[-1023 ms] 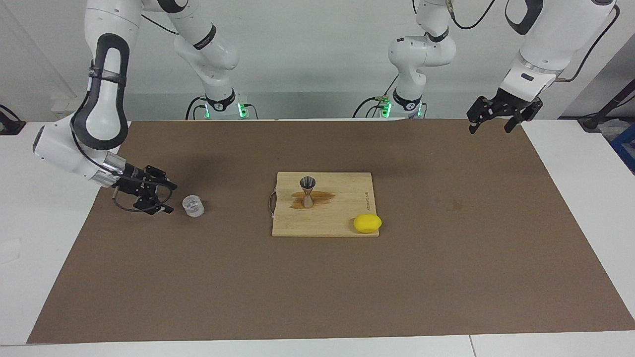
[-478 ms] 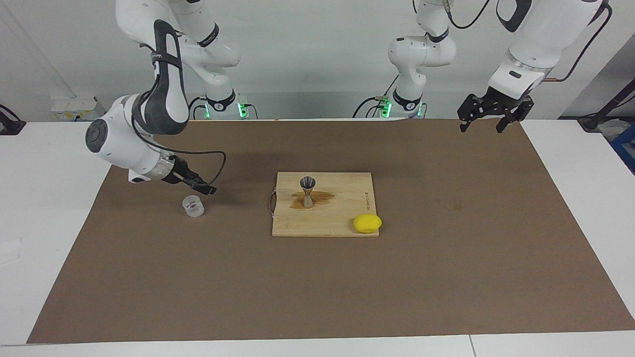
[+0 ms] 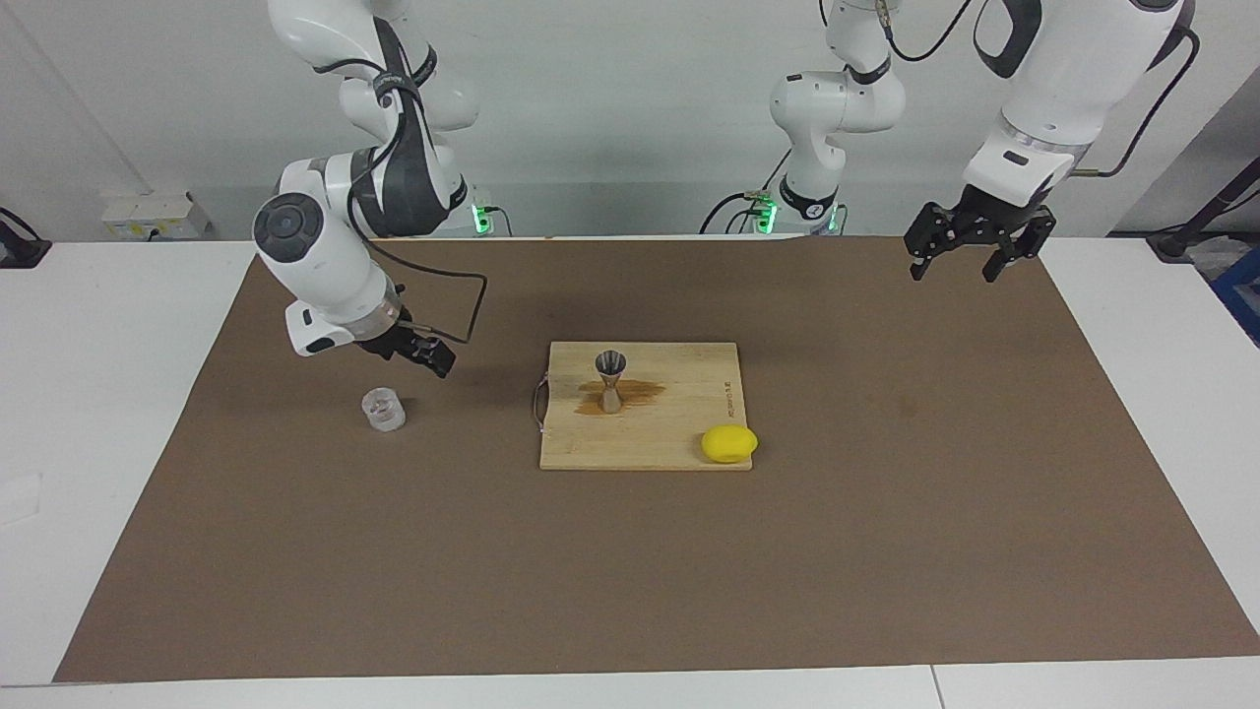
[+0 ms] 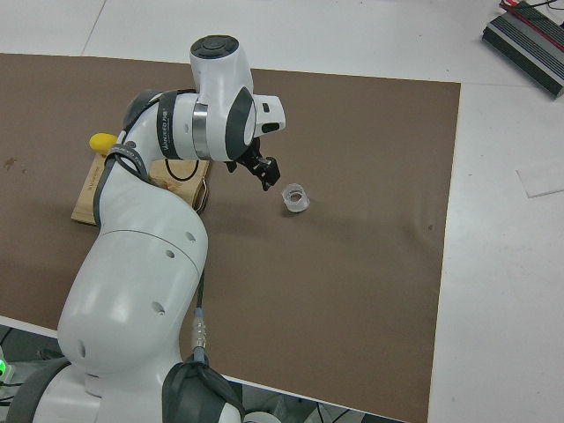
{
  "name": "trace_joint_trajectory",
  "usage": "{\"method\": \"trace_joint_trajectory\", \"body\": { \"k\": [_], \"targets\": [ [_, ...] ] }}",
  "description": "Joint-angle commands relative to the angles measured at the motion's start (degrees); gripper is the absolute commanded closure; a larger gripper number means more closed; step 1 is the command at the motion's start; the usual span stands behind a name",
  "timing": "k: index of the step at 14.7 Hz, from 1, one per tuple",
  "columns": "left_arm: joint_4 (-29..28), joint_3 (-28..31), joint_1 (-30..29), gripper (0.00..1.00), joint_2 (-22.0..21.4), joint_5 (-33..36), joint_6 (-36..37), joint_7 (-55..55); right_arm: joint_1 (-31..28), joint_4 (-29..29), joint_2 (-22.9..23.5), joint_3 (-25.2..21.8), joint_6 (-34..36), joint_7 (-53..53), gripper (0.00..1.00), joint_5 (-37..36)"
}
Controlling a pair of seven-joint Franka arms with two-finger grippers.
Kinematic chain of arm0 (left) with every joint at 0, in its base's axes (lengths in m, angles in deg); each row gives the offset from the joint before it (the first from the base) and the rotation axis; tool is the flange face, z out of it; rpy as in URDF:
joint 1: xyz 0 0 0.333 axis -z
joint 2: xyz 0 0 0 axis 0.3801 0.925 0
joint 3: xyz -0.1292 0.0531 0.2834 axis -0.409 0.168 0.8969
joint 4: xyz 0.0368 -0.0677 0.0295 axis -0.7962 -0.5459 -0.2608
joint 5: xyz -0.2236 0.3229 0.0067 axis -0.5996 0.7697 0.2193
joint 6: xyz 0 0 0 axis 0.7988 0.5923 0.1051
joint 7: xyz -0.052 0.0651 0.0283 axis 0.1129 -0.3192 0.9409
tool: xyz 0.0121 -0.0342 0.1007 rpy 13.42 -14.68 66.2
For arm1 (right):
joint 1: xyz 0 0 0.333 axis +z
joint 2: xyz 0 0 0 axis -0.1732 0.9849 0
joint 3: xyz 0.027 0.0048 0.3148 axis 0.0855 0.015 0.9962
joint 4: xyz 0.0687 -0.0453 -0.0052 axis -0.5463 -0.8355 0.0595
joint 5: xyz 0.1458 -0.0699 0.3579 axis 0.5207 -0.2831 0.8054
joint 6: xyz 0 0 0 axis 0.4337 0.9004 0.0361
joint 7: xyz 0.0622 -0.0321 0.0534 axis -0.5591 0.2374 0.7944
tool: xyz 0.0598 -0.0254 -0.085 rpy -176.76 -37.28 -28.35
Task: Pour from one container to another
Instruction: 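Open the right gripper and release the glass cup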
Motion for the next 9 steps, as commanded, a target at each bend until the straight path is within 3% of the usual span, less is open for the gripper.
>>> {"method": "trace_joint_trajectory", "body": {
  "k": [1,5,9],
  "targets": [
    [-2.5,1.0,-0.2,0.0,-2.2,-0.2,-1.8,-0.3,-0.1,2.3,-4.3,0.0,0.8,2.0,0.01,-3.1],
    [0.6,1.0,-0.8,0.0,-1.4,-0.2,2.8,-0.5,-0.7,13.1,-4.8,0.0,9.8,2.0,0.01,-2.9],
    [0.7,-1.0,-5.5,0.0,-1.5,-0.1,5.9,-0.5,-1.2,17.3,-5.1,-0.5,16.7,5.5,0.01,-2.0]
  ]
}}
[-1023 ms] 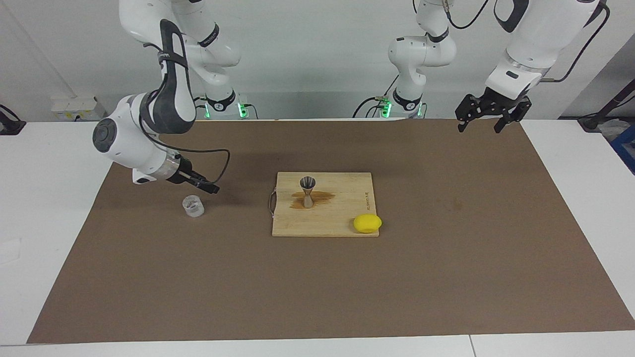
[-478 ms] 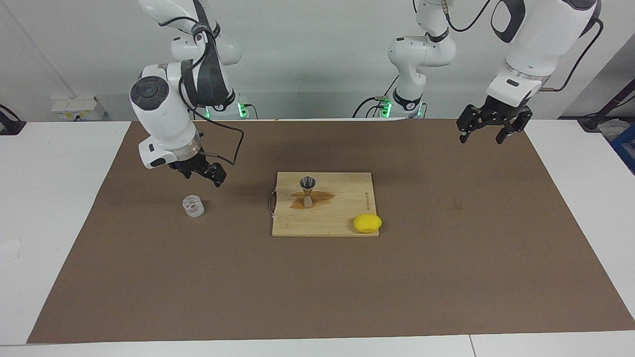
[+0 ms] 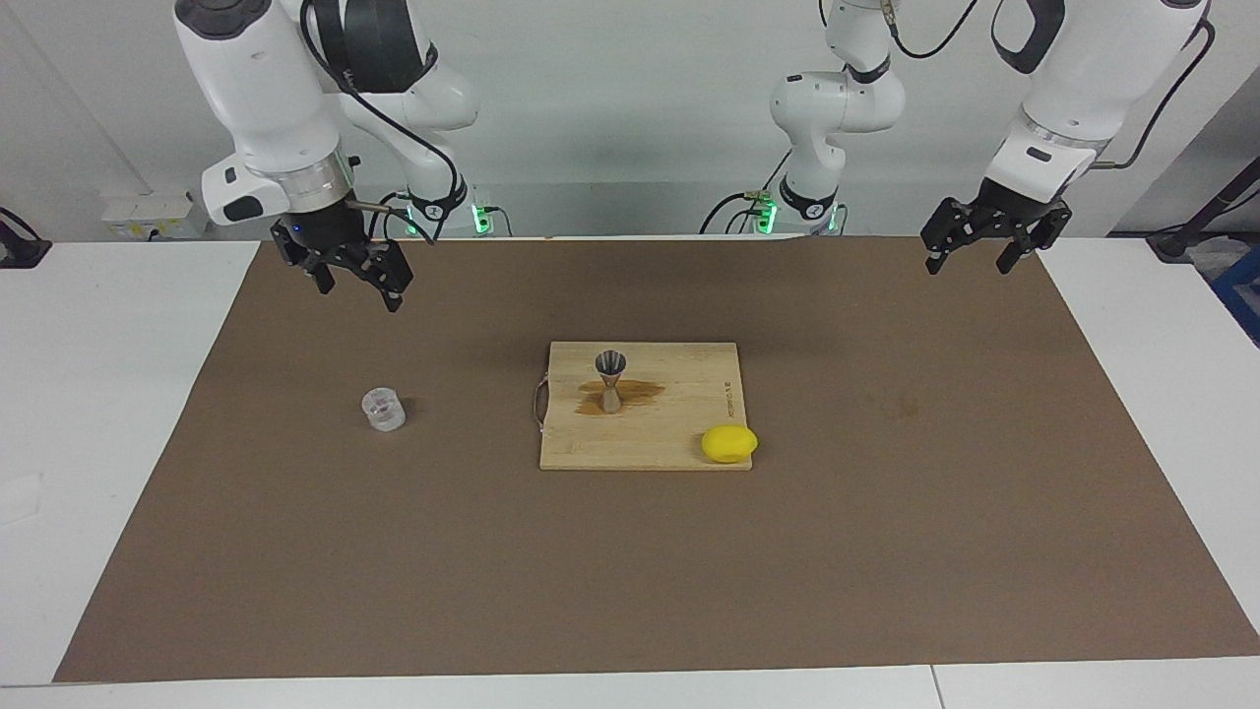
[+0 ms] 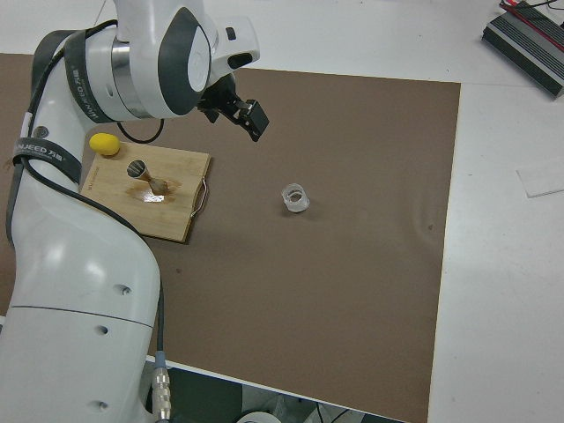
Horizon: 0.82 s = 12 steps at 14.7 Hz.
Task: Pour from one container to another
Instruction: 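Open the right gripper and release the glass cup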
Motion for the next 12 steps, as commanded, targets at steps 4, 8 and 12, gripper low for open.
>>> {"method": "trace_joint_trajectory", "body": {
  "k": [4,8,12],
  "targets": [
    [0.0,-1.5,-1.9,0.0,-0.5,0.1,3.0,-0.3,-0.6,1.2,0.0,0.0,7.5,6.2,0.01,1.5],
    [0.3,-3.2,-4.7,0.0,-0.6,0.1,3.2,-0.2,-0.5,0.1,-0.9,0.0,10.6,7.3,0.01,2.0],
    [0.2,-7.0,-8.9,0.0,-0.7,0.1,3.4,-0.2,-0.5,-1.1,-1.9,0.0,9.2,7.1,0.01,2.1]
  ]
}}
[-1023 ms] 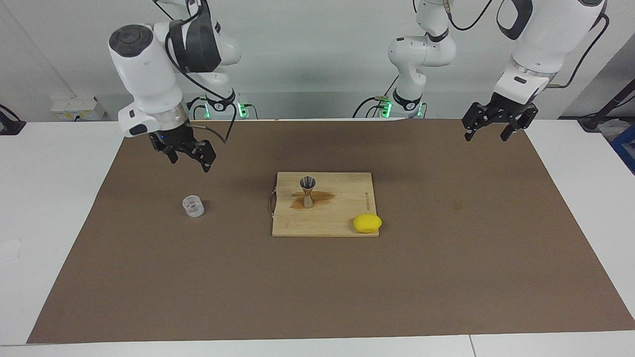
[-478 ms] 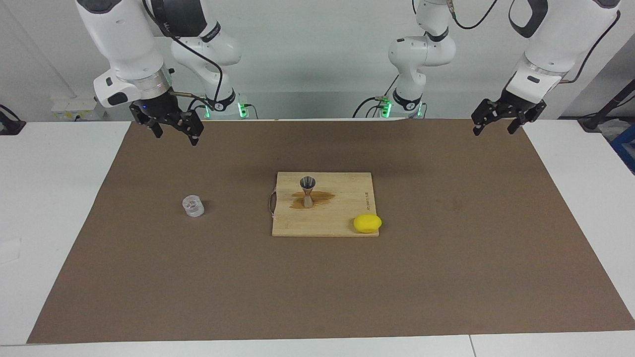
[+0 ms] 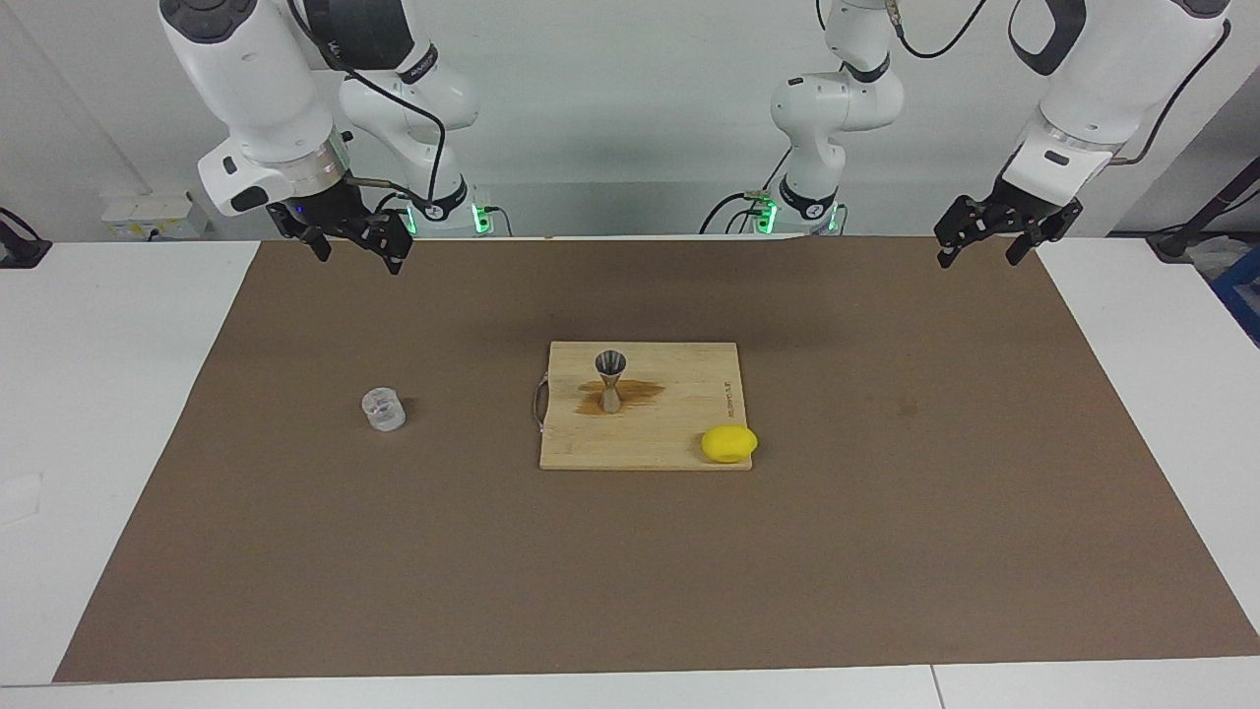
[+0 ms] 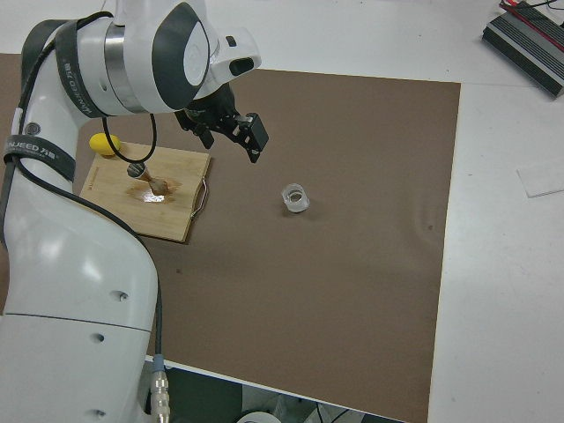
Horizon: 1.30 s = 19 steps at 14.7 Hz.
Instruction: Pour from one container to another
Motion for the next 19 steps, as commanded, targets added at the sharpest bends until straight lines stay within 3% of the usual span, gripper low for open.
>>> {"method": "trace_joint_trajectory", "body": {
  "k": [1,4,12,15,19],
  "targets": [
    [0.2,-2.1,-2.5,0.0,-0.7,0.1,1.1,-0.2,-0.3,-2.7,-2.4,0.1,-1.5,1.4,0.01,1.4],
    [0.1,-2.1,-2.4,0.0,-0.7,0.1,1.2,-0.2,-0.2,-5.4,-4.2,0.1,-3.0,1.1,0.01,1.6],
    [0.3,-1.8,-1.9,0.0,0.0,0.1,0.3,0.0,-0.8,-4.5,-3.9,-0.1,-3.3,6.1,0.01,2.5],
    [1.3,-1.6,-1.5,0.0,1.0,0.2,0.5,-0.1,-2.2,-4.2,-3.4,-0.3,-6.9,11.6,0.01,1.5],
    [1.5,-1.5,-1.4,0.0,1.1,0.2,0.5,-0.1,-2.2,-4.1,-3.4,-0.2,-7.1,9.6,0.01,1.6]
  ]
}}
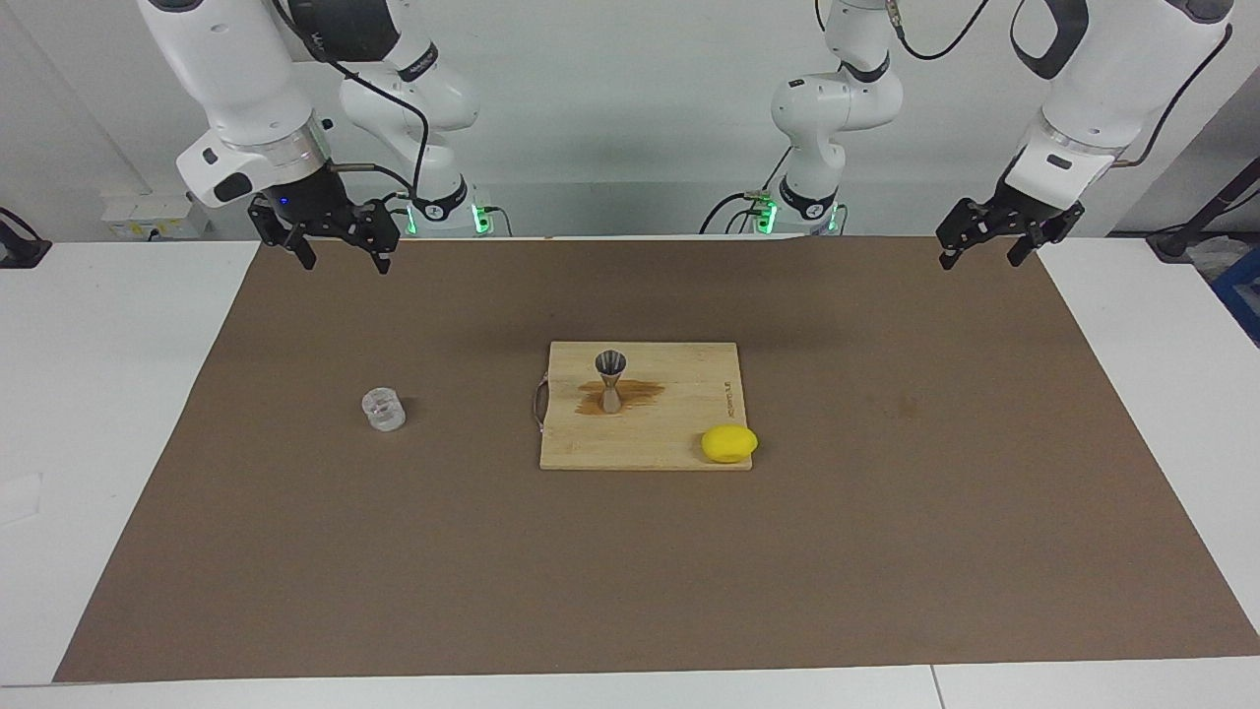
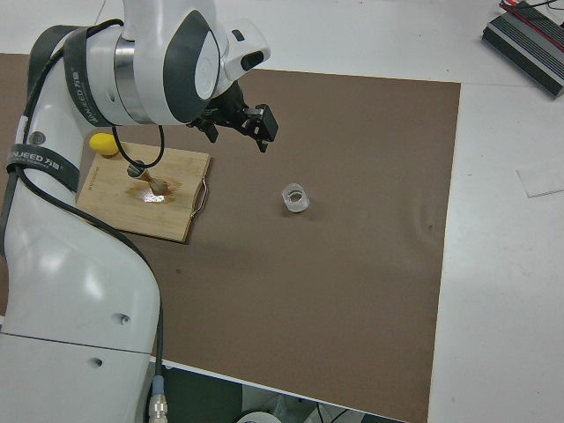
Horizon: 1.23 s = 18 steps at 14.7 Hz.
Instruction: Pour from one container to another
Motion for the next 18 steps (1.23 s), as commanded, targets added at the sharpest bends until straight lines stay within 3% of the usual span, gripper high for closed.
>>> {"method": "trace_joint_trajectory", "body": {
  "k": [1,18],
  "targets": [
    [1.5,-0.1,0.2,0.0,0.8,0.0,0.4,-0.1,-0.4,-0.8,-0.7,0.4,-0.8,0.1,0.01,0.2],
    [1.8,0.0,1.1,0.0,0.9,0.3,1.2,-0.2,0.3,0.1,-0.4,0.8,-0.3,-0.9,0.01,-1.3]
  ]
}}
